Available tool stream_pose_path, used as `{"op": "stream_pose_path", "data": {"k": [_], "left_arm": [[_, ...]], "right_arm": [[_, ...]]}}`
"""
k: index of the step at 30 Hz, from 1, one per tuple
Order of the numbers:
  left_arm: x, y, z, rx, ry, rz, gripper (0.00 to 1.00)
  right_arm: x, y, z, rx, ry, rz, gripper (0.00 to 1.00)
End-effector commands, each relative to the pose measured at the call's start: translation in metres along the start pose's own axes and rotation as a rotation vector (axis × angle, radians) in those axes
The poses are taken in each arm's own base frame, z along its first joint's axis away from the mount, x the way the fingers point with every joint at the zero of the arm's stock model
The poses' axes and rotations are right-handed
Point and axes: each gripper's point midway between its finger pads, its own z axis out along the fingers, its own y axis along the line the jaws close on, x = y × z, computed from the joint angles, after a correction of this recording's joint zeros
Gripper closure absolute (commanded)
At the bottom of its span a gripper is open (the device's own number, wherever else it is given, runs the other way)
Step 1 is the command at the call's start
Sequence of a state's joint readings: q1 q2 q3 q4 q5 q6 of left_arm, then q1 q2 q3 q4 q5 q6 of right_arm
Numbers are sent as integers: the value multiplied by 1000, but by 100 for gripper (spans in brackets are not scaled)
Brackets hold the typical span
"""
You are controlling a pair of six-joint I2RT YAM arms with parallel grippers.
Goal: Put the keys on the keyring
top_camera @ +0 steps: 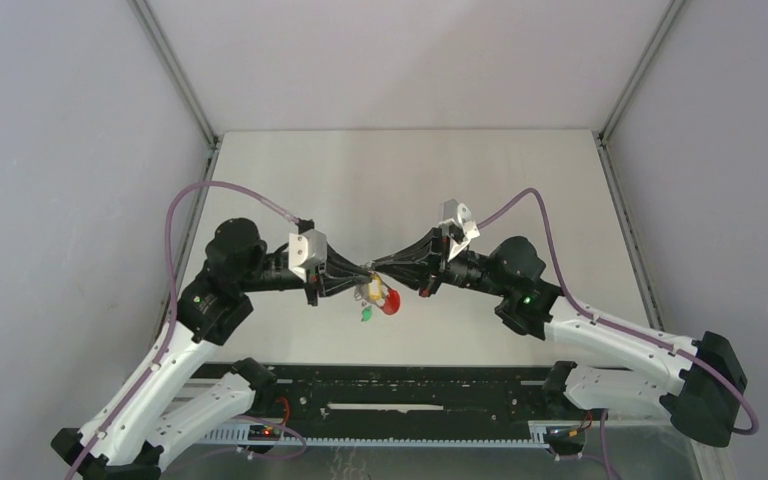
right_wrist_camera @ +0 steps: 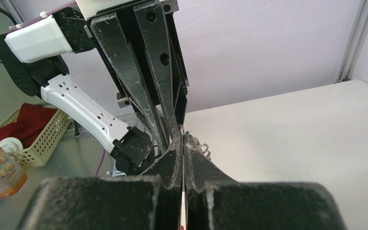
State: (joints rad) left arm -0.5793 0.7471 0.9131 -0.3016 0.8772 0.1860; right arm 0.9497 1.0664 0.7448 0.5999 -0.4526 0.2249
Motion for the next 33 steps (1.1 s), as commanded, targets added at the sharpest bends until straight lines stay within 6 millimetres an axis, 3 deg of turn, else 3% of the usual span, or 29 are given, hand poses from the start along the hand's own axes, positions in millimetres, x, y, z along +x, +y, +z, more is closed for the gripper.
{"op": "stream_pose_path", "data": {"k": [1,6,9,11,24,29,33], "left_arm": [[-39,-6,-3,34,-93,57,87],[-41,-6,-3,38,-102,50,87],[-41,-5,-3,35,-105,36,77],[-44,-6,-3,52,-115,26,75],[-56,-6,-6,60,-157,-3,78],[-50,1,-10,15,-128,45,62],[-45,6,-16,-27,-98,79,59]], "right_arm": [[3,9,6,-46,0,-26,100],[8,14,7,-89,18,-31,100],[13,19,6,-117,34,-21,100],[11,21,8,-134,16,-7,100],[9,29,22,-218,-54,83,100],[5,27,12,-203,-71,89,100],[4,28,4,-203,-84,91,100]]}}
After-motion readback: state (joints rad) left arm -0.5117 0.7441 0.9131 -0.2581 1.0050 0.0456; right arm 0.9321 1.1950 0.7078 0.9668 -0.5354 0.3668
